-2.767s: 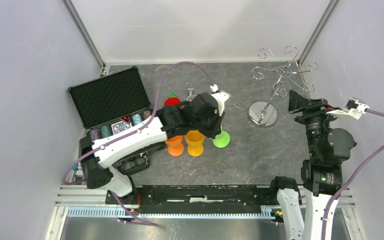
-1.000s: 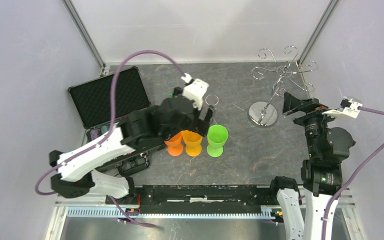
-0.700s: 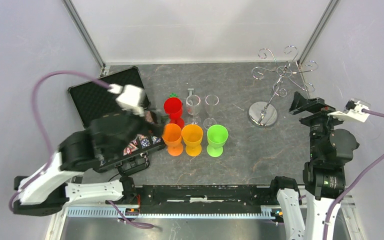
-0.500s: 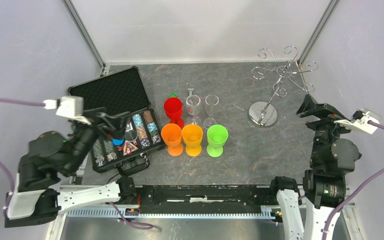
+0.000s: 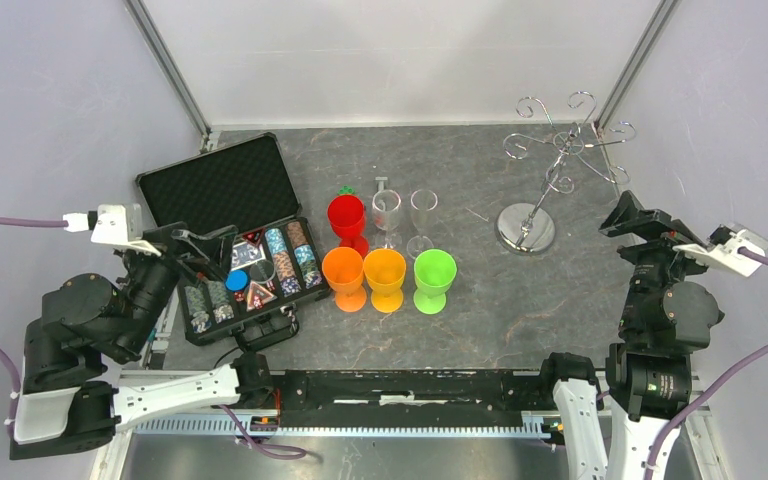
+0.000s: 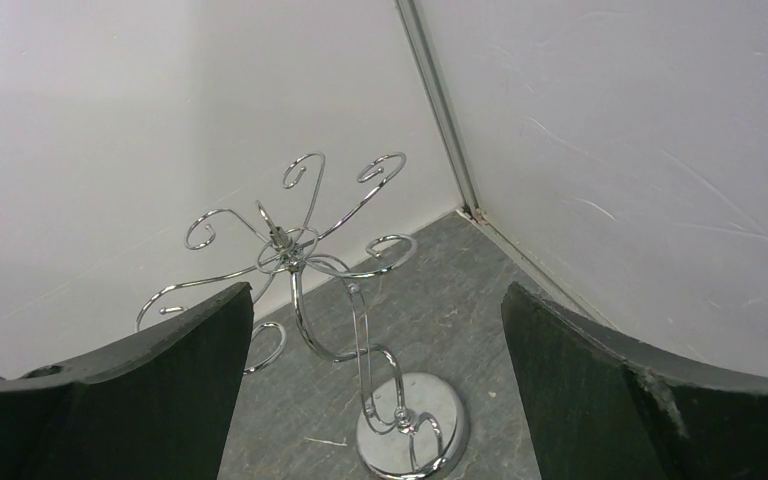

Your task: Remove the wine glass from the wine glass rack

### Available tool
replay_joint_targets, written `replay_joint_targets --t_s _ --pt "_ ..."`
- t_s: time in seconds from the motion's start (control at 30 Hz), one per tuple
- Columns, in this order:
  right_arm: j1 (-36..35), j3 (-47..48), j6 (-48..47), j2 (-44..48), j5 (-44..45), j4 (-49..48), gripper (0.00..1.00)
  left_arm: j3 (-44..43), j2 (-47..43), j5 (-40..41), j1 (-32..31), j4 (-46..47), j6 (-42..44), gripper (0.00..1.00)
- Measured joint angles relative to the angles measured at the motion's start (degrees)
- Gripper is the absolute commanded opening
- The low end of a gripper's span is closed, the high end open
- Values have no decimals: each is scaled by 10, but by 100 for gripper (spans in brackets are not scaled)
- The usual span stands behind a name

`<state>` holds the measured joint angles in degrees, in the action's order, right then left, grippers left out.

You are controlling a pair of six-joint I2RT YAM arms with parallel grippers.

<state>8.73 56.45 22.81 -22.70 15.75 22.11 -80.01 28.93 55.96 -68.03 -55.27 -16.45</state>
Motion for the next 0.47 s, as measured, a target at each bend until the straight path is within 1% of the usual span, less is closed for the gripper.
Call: replay_joint_targets --t_s 0.47 --pt "0 0 -1 0 0 11 98 7 0 27 0 -4 0 100"
